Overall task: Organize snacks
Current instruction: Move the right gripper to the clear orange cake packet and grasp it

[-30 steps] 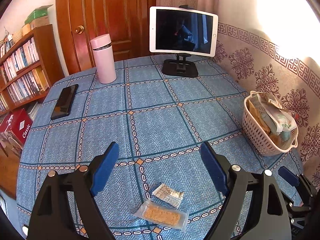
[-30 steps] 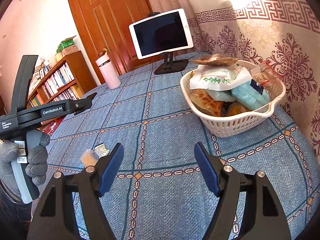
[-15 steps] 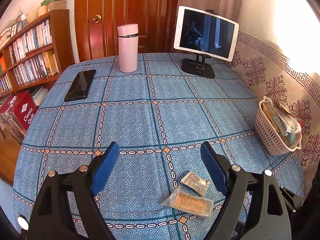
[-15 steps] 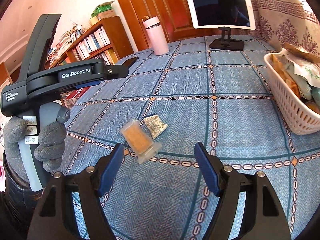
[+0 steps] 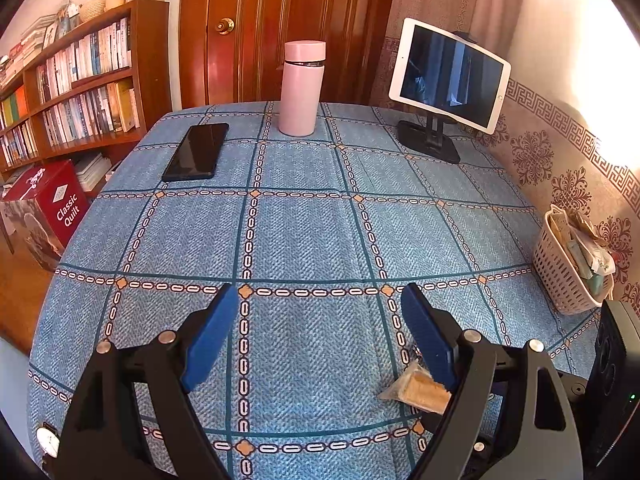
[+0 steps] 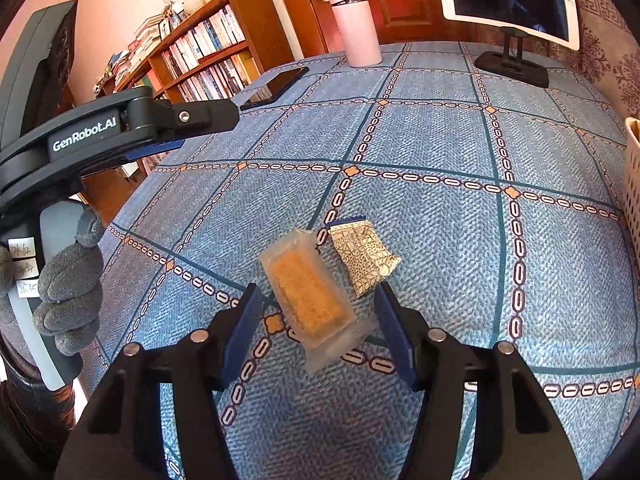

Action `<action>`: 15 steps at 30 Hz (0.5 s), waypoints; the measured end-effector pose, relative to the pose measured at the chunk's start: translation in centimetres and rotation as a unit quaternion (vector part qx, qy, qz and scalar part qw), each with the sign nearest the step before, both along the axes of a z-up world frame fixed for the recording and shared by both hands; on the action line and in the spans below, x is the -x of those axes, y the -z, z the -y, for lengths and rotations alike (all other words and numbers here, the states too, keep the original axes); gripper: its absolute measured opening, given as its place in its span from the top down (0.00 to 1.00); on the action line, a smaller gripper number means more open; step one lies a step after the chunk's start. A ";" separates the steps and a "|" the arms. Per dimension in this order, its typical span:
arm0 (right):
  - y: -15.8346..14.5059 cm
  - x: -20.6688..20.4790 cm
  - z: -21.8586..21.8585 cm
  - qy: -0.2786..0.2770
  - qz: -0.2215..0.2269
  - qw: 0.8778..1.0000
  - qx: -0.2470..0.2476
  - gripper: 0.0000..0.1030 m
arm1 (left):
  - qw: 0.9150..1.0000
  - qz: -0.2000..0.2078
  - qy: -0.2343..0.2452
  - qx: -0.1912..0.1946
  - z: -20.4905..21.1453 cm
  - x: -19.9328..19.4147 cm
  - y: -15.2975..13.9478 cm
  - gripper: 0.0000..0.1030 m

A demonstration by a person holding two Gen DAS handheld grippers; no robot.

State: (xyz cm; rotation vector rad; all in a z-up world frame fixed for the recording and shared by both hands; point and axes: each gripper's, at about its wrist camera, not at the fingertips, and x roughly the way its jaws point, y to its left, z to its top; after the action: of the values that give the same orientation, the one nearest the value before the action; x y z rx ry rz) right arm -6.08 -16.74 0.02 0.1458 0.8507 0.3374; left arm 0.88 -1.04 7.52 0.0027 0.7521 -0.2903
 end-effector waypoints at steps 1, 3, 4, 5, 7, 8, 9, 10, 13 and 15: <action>0.0 0.1 -0.2 -0.003 -0.002 1.000 0.004 0.45 | 1.000 -0.001 -0.002 0.001 -0.2 -0.1 0.1 0.18; 0.0 0.4 -0.5 -0.009 -0.005 1.000 0.010 0.45 | 1.000 -0.004 -0.004 0.005 -0.5 -0.3 0.3 0.18; 0.0 0.6 -0.7 -0.012 -0.006 1.000 0.014 0.45 | 1.000 -0.005 -0.004 0.006 -0.6 -0.3 0.4 0.18; 0.0 0.8 -0.8 -0.016 -0.007 1.000 0.017 0.45 | 1.000 -0.005 -0.004 0.006 -0.6 -0.3 0.4 0.18; -0.2 0.9 -1.2 -0.022 -0.009 0.999 0.022 0.45 | 1.000 -0.006 -0.005 0.007 -0.8 -0.4 0.6 0.18; -0.2 0.9 -1.4 -0.027 -0.010 0.999 0.025 0.45 | 1.000 -0.006 -0.005 0.008 -1.0 -0.5 0.6 0.18; -0.3 0.8 -1.7 -0.031 -0.010 0.999 0.031 0.45 | 1.000 -0.007 -0.006 0.008 -1.1 -0.5 0.7 0.18; -0.4 0.6 -1.9 -0.031 -0.009 0.999 0.040 0.45 | 1.000 -0.007 -0.006 0.009 -1.1 -0.5 0.7 0.18; -0.3 -0.2 -2.5 -0.028 -0.007 0.998 0.062 0.45 | 1.000 -0.007 -0.006 0.011 -1.2 -0.5 0.7 0.18; -0.2 -0.6 -2.9 -0.026 -0.006 0.997 0.070 0.46 | 1.000 -0.006 -0.006 0.010 -1.2 -0.4 0.6 0.18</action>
State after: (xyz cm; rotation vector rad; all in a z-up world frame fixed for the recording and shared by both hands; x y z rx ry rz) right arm -5.43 -13.88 0.27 -0.0047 0.8885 0.3242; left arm 1.33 0.16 6.87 -0.0230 0.7599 -0.2866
